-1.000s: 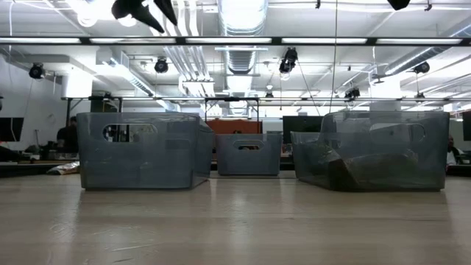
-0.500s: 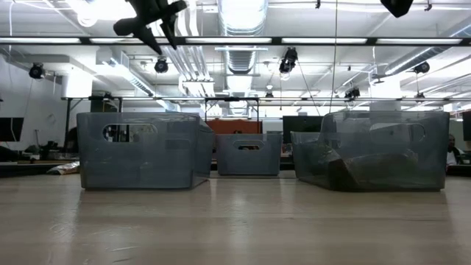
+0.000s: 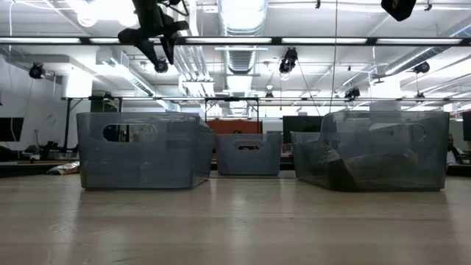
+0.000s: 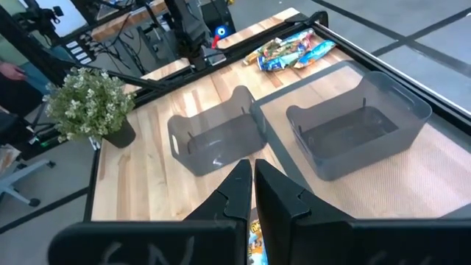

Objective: Pick and place Granola Bars by type
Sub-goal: Put the orange granola bar into the bottom right black bin

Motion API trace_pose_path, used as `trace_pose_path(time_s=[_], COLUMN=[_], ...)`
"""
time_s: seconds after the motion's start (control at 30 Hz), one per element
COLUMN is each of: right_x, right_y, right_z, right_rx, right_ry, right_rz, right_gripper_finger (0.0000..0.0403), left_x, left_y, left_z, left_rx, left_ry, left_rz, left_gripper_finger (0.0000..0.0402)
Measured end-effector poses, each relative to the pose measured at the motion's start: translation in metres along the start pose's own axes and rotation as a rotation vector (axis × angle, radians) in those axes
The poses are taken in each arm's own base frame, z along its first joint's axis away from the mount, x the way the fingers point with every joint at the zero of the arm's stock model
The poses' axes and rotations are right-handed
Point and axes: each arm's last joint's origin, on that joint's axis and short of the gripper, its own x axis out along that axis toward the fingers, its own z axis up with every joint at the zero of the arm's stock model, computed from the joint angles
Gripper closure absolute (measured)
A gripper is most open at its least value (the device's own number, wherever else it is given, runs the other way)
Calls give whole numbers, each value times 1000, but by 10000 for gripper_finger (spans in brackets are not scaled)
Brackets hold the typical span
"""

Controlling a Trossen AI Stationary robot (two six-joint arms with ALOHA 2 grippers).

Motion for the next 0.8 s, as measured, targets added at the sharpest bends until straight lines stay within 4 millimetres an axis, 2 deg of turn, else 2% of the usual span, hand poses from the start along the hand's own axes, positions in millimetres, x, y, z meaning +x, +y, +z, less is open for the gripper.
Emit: trace_pose_path(time_s=[0.2, 0.37, 0.5, 0.8], right_x=[0, 0, 0, 0], right_y=[0, 0, -1, -1], right_z=[0, 0, -1, -1], right_rx=[4, 4, 0, -1], right_ry=[0, 0, 13, 14], right_rz=[0, 0, -7, -9], right_gripper_finger=[390, 390, 390, 390], left_x=[11, 30, 47, 75], left_y=[9, 21, 28, 25], left_z=[21, 32, 33, 28], left_rx=[-14, -50, -58, -36], left_ry=[30, 88, 170, 315], left_rz=[-20, -42, -15, 22], left_gripper_finger=[197, 197, 197, 197])
